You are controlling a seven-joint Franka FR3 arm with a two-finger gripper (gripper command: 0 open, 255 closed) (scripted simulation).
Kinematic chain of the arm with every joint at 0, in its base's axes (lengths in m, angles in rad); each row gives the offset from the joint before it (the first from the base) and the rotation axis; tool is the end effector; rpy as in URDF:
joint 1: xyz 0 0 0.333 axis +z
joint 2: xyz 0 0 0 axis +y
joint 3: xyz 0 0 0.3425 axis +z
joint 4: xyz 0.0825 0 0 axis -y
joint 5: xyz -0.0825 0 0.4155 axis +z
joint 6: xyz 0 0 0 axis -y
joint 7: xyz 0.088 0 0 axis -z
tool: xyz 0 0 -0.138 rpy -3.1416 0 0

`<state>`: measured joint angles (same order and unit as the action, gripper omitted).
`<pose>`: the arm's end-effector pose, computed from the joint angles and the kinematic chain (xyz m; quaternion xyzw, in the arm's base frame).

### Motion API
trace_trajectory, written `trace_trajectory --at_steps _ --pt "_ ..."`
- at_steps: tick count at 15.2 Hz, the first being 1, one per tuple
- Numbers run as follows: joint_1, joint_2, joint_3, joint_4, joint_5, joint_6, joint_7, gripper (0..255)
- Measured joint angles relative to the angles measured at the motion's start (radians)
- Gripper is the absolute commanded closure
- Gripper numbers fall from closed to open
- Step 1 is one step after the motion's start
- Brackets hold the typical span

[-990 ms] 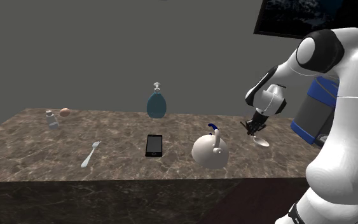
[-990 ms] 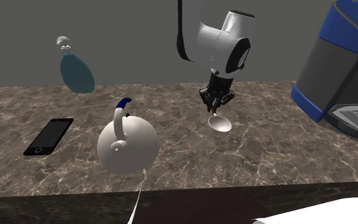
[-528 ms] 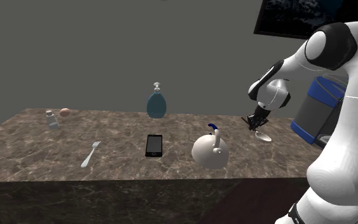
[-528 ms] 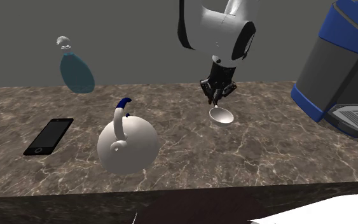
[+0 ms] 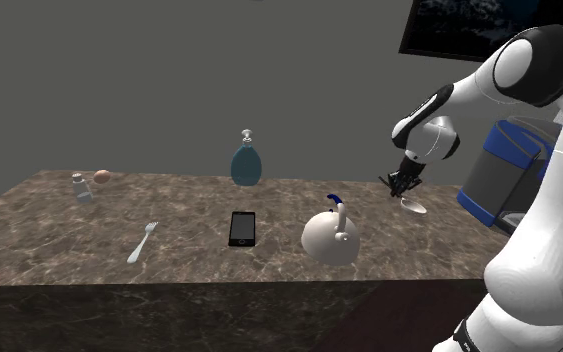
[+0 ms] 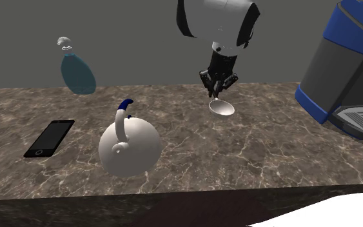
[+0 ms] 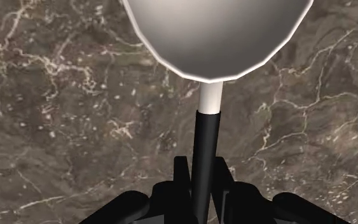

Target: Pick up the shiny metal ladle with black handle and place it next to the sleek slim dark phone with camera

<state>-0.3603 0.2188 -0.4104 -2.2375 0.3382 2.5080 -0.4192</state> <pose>0.4166 -0.4016 0.2572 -0.9520 0.2972 -0.0674 0.0289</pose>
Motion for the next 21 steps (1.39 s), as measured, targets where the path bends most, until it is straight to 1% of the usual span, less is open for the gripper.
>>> trace_trajectory --at_steps 4,9,10,17,21 --pt "0.065 0.010 0.029 0.016 -0.017 0.007 0.106 255" --pt "0.134 0.044 0.061 0.075 -0.034 -0.004 0.227 255" --pt "0.154 0.050 0.068 0.088 -0.042 -0.007 0.262 255" --pt "0.243 0.146 0.111 0.218 -0.052 -0.029 0.415 255" --pt "0.290 0.219 0.131 0.331 -0.060 -0.062 0.503 255"
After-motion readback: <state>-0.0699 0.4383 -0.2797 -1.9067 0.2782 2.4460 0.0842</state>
